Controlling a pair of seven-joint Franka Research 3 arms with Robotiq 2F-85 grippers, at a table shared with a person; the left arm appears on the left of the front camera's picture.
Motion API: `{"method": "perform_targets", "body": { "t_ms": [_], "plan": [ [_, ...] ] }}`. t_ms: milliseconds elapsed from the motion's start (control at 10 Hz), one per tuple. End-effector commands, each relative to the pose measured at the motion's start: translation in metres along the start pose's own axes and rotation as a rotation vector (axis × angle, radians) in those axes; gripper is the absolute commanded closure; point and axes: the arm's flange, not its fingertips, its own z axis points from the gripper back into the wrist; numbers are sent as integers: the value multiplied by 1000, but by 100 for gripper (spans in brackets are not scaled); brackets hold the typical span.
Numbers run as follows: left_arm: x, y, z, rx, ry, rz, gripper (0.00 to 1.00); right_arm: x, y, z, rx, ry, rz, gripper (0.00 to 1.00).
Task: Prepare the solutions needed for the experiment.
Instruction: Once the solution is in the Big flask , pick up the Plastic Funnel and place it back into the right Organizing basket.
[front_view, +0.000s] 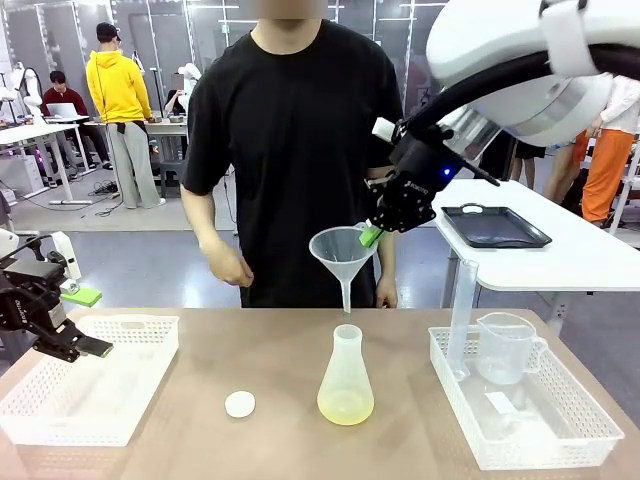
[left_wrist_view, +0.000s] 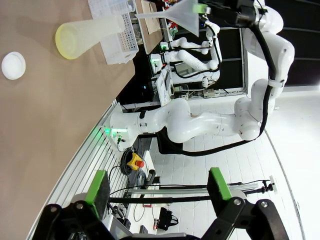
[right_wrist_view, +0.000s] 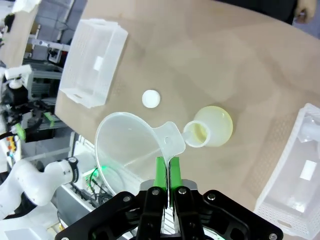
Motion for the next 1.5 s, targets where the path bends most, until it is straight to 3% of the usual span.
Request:
{"method": "perform_targets", "body": {
  "t_ms": [0, 300, 700, 1000, 1400],
  "plan": [
    [-1, -2, -1, -20, -5, -8, 0, -11, -6, 12, 50, -22, 12, 100],
    [-1, -2, -1, -20, -5, -8, 0, -37, -44, 43, -11, -40, -86, 100],
    [-1, -2, -1, -20, -5, -8, 0, -102, -140, 79, -66, -101, -331, 100],
    [-1, -2, -1, -20, -5, -8, 0, -141, -198, 68, -31, -111, -502, 100],
    [-1, -2, -1, -20, -5, -8, 0, -147, -244, 27, -125, -82, -680, 100]
  ]
}}
